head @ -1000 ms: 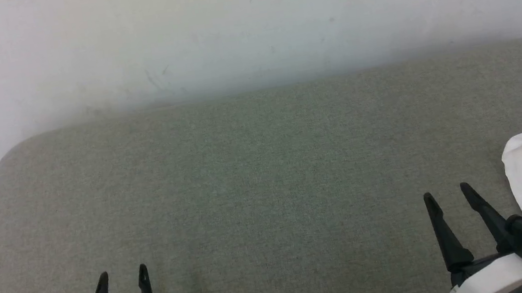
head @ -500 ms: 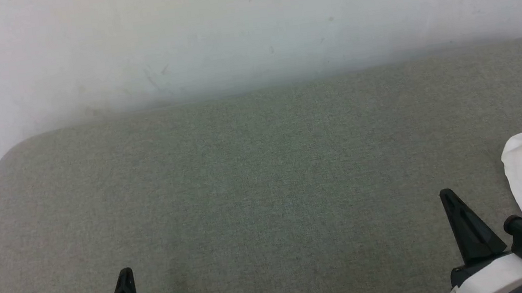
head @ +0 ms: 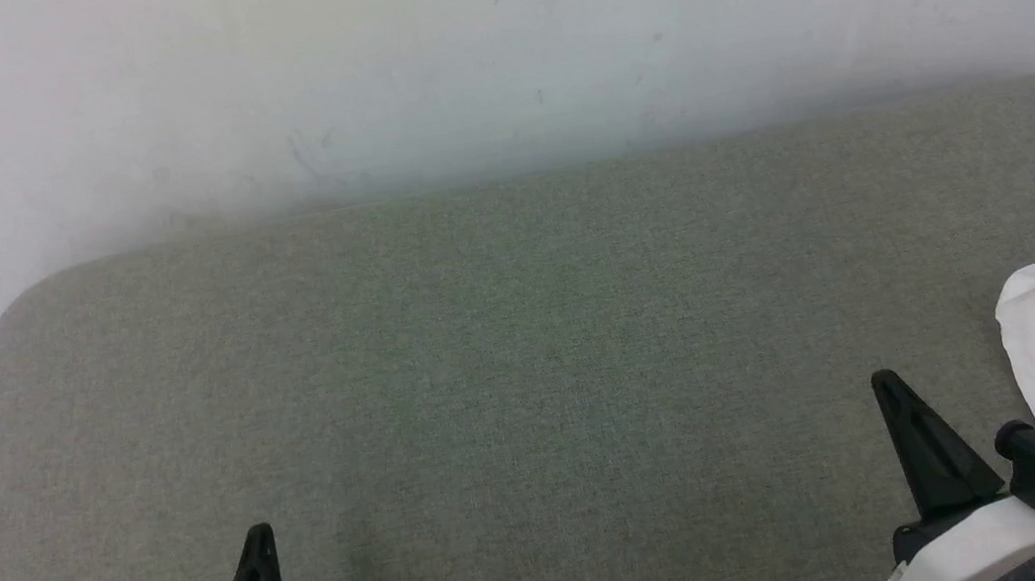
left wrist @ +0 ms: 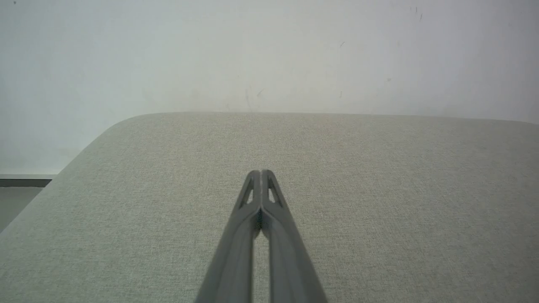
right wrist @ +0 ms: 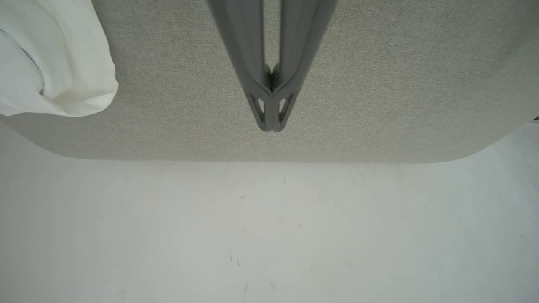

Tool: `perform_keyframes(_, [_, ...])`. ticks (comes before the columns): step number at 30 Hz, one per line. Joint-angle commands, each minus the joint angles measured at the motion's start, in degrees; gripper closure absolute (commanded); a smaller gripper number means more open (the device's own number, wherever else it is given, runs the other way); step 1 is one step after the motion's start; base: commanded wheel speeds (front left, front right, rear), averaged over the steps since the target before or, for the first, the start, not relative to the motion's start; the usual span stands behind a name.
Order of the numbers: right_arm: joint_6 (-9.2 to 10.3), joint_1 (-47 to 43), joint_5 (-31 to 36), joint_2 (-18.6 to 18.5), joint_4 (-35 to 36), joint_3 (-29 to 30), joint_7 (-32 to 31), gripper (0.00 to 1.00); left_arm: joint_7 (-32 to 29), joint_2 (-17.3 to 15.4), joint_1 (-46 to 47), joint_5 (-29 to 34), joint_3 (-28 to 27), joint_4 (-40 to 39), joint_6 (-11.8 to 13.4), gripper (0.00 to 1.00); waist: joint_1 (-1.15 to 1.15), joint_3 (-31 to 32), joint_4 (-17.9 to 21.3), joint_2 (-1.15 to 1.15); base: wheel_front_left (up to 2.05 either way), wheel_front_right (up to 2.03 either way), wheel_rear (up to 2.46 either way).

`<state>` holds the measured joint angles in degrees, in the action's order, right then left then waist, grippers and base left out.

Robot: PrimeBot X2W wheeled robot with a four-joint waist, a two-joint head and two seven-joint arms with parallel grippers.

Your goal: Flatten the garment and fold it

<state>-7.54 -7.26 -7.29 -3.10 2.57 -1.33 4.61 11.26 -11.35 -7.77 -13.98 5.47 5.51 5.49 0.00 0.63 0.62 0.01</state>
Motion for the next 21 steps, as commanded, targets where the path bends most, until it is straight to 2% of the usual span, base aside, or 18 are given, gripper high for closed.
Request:
perform_keyframes(1, [0.01,0.9,0.5,0.0,-0.2,0.1,-0.1,1.00,-0.3,0.3,1.3,0.7,-0.4,-0.4,-0.6,1.00,0.00,0.0,0.0,-0.01,0.00,0.00,0.00])
perform_keyframes(21, [0.02,2.1,1.8,0.1,-0.7,0.4,-1.0,1.00,-2.4,1.8,2.5,3.2,-1.3,-1.4,-1.5,1.00,0.00,-0.1,-0.1,-0.01,0.00,0.00,0.00])
